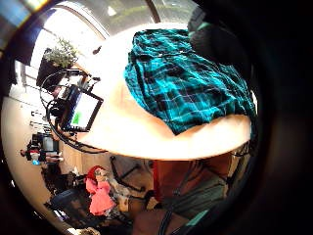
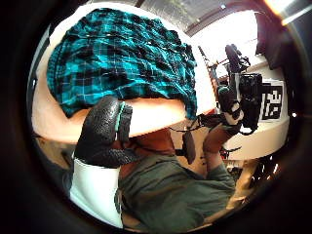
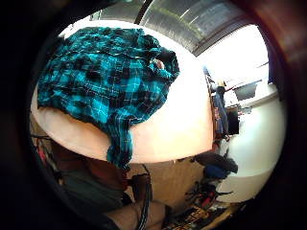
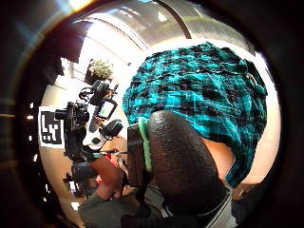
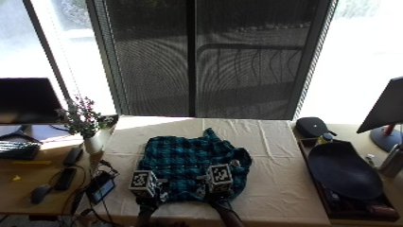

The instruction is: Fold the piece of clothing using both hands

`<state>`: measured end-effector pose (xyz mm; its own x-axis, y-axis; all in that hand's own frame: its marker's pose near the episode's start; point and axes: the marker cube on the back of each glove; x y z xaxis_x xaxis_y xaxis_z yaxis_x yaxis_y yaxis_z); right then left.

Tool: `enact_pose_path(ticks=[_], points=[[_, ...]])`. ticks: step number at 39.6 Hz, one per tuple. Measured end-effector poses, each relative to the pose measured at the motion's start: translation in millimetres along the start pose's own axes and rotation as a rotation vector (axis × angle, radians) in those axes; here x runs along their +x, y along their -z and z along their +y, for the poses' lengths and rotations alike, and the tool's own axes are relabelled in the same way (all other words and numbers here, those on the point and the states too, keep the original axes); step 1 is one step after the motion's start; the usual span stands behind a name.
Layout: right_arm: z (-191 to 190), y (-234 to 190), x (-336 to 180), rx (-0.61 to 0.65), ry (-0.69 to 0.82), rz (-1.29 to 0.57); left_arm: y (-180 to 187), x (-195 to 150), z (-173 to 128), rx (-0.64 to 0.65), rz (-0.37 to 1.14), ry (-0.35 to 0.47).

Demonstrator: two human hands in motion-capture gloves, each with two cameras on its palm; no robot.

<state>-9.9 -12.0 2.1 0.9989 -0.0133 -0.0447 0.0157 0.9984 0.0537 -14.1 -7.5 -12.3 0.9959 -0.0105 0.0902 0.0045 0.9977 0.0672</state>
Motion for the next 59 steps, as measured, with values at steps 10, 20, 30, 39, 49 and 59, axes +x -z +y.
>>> enact_pose_path(ticks=[10, 20, 30, 39, 49, 59], points=[[-2, -1, -4, -0.023, -0.003, 0.015, -3, 8, 17, -0.079, 0.094, -0.005], [-2, -1, -9, -0.085, 0.035, 0.044, -4, 4, 13, -0.064, 0.076, -0.014], [-4, -18, 14, -0.162, 0.0, 0.07, -15, 1, 11, -0.127, 0.05, -0.004], [0, -63, 36, -0.33, -0.024, 0.132, -64, -2, 9, -0.356, 0.016, -0.02], [4, -109, 57, -0.438, -0.045, 0.189, -103, -6, 18, -0.552, -0.093, -0.004], [5, -112, 66, -0.332, -0.068, 0.193, -122, -14, 9, -0.244, -0.155, -0.031]])
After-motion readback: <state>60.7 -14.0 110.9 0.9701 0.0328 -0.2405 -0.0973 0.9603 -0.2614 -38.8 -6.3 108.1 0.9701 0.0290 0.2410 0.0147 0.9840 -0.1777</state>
